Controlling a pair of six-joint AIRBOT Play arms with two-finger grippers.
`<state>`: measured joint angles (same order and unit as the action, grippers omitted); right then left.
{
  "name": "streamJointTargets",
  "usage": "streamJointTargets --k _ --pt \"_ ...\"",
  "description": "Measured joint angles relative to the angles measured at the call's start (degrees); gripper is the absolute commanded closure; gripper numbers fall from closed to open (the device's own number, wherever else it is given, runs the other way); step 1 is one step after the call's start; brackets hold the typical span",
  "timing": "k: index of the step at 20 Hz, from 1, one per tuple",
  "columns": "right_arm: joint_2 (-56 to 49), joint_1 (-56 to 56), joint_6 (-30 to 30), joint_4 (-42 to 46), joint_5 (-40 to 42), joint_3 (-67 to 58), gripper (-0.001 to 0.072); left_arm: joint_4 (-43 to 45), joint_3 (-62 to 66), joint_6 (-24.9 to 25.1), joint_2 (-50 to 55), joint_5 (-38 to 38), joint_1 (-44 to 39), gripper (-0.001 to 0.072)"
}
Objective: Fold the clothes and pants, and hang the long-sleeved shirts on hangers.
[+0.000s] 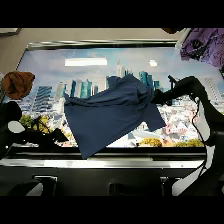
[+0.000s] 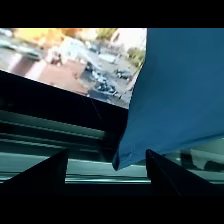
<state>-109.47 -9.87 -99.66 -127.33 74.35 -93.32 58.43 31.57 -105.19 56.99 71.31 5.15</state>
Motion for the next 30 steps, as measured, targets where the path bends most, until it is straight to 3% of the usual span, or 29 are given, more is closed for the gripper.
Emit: streamJointTargets --k 9,10,11,12,16,20,27,30 --pt "3.0 0.0 1.3 0.5 4.8 0.0 0.0680 -10.9 -6.7 1.6 4.9 -12.5 -15.0 0.0168" --pt "3.0 0.0 1.8 0.5 5.5 0.0 0.0680 -12.4 -6.7 1.7 6.1 -13.5 -16.9 0.0264" --pt "3.1 0.0 1.9 0.5 6.1 0.0 0.0681 -13.7 -6.8 1.7 7.4 -14.3 -18.4 0.0511" --pt "3.2 0.0 2.3 0.5 6.8 0.0 0.0681 -14.1 -6.9 1.8 8.5 -15.5 -19.6 0.0690" --pt "5.7 0.0 2.7 -0.7 7.3 -0.2 0.0682 -16.7 -3.1 5.6 10.2 -18.6 -20.0 0.0694" --pt "12.7 0.0 1.4 -3.9 2.1 -5.3 0.0682 -15.0 15.0 8.9 10.1 -15.6 -14.1 0.0694" --pt "33.9 0.0 1.3 -1.8 -5.1 -19.9 0.0682 10.5 67.1 3.5 8.8 -0.2 -7.3 0.0694" --pt "44.9 0.0 4.2 2.8 -6.9 -21.6 0.0682 18.1 79.4 1.0 5.4 4.4 -6.9 0.0694"
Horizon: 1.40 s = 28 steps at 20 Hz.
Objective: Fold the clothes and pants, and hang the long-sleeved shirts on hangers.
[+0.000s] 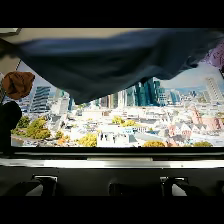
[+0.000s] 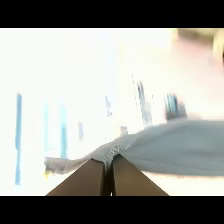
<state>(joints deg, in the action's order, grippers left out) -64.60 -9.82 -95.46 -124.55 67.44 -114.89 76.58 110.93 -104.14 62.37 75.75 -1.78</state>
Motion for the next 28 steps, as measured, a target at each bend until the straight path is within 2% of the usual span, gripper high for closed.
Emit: streamJointTargets --k 5,9,13,18,22,26,27,28 --pt "12.0 0.0 5.5 6.7 -1.5 -0.8 0.0682 8.4 4.1 -4.4 -8.3 2.6 0.2 0.0695" --pt "11.3 0.1 10.3 8.8 -2.1 -0.9 0.0682 13.2 4.4 -6.4 -7.6 3.2 0.2 0.0695" --pt "0.3 0.5 14.1 7.5 0.9 -0.9 0.0681 15.1 4.5 -5.3 2.0 4.1 0.2 0.0695" --pt "-20.6 6.3 14.7 9.5 3.4 -0.8 0.0681 16.8 4.5 -2.4 21.9 4.3 0.2 0.0694" --pt "-36.2 11.0 14.8 11.9 -1.2 -0.9 0.0680 17.2 4.5 -1.4 37.4 0.9 0.1 0.0693" --pt "-46.6 13.2 17.2 11.7 -7.5 -0.9 0.0677 16.8 4.5 -1.5 47.6 -1.9 -1.0 0.0688" --pt "-48.2 13.4 17.8 11.6 -8.6 -0.9 0.0662 16.7 4.5 -1.8 49.0 -2.3 -1.3 0.0665" --pt "-49.2 13.5 18.2 11.3 -9.4 -0.9 0.0578 16.4 4.6 -2.3 50.0 -2.4 -1.6 0.0549"
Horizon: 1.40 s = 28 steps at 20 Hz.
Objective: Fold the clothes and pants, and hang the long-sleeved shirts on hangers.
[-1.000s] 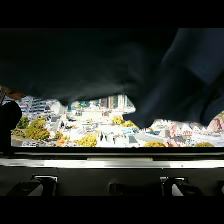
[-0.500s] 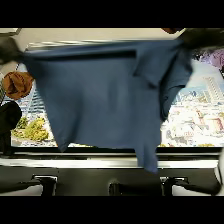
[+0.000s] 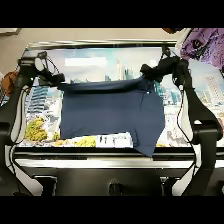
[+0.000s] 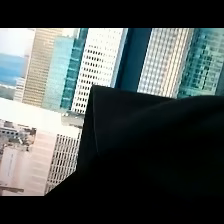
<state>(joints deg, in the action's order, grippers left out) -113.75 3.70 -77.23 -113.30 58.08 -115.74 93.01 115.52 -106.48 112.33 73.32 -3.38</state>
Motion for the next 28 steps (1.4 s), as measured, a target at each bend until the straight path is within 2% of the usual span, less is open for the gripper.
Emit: streamJointTargets --k 2,3,6,9,12,14,17,20,28 --pt "-0.7 -0.1 0.3 -0.3 -0.3 0.0 0.0414 -0.1 0.2 -0.7 0.5 -0.2 0.0 0.0195" --pt "-0.3 -0.6 -0.3 -0.9 0.4 0.0 0.0394 -0.2 0.2 -1.1 0.0 0.2 0.4 0.0080" --pt "2.9 -4.3 -4.4 -2.5 5.6 0.0 0.0395 -0.3 0.2 -1.0 -3.9 3.2 3.0 0.0079" --pt "6.4 -10.5 -11.6 -3.8 14.5 0.3 0.0396 -0.3 -3.1 -0.1 -10.0 8.4 6.6 0.0091" --pt "9.5 -18.6 -17.4 -8.0 23.4 5.5 0.0397 -0.3 -14.6 1.1 -18.8 10.9 10.1 0.0091" --pt "11.9 -23.7 -20.1 -10.0 26.3 12.4 0.0396 -0.3 -25.7 1.4 -26.3 10.9 12.4 0.0091" --pt "15.1 -29.5 -23.1 -11.3 27.9 23.8 0.0394 -0.3 -40.8 1.7 -37.0 9.2 15.2 0.0091" --pt "16.6 -31.8 -26.1 -12.2 27.3 33.9 0.0393 -0.3 -49.0 1.9 -43.2 7.7 16.6 0.0091" --pt "17.3 -32.7 -31.8 -13.9 22.7 48.8 0.0361 -0.1 -53.7 2.0 -46.4 6.8 17.2 0.0091"
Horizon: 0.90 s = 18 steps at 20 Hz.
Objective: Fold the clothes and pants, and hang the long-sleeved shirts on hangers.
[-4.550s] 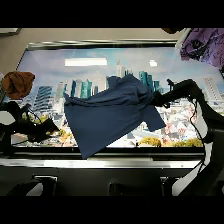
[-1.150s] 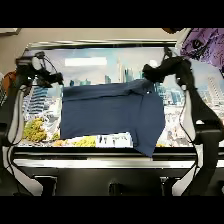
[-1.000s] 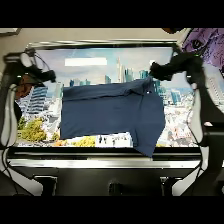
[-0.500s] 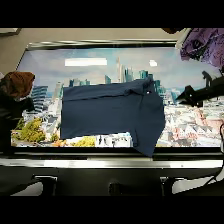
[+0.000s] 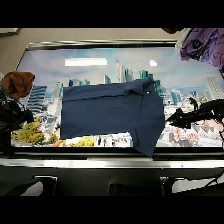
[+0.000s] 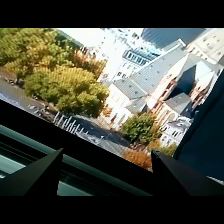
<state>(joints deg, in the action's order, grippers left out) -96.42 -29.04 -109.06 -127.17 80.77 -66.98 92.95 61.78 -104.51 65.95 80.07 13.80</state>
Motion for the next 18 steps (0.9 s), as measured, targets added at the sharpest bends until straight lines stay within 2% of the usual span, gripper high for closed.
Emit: streamJointTargets --k 5,6,8,9,12,16,18 --pt "0.0 1.2 -2.3 -2.4 -3.3 3.5 0.0374 -0.1 -0.3 0.0 -0.2 0.7 0.0 0.0087" --pt "-0.1 2.1 -2.5 -2.8 -3.8 3.7 0.0436 -0.3 -0.3 -0.3 -0.1 0.9 0.0 0.0086" --pt "-0.5 4.2 -2.8 -3.0 -5.8 4.1 0.0648 -0.7 -0.3 -0.5 -0.1 1.2 0.2 0.0086" --pt "-0.7 5.1 -2.8 -2.8 -6.4 4.2 0.0677 -1.3 -0.4 -0.5 -0.1 1.6 0.5 0.0086" --pt "-0.6 6.5 -2.8 -2.8 -6.7 4.3 0.0677 -5.0 -2.3 2.1 -0.7 2.0 5.0 0.0086" --pt "0.2 7.1 -2.9 -2.3 -6.6 4.4 0.0679 -19.4 -11.0 11.5 -0.9 -0.4 14.0 0.0088" --pt "0.4 7.3 -3.0 -2.0 -6.3 4.4 0.0679 -24.6 -16.2 15.5 -0.8 -2.5 15.4 0.0088"
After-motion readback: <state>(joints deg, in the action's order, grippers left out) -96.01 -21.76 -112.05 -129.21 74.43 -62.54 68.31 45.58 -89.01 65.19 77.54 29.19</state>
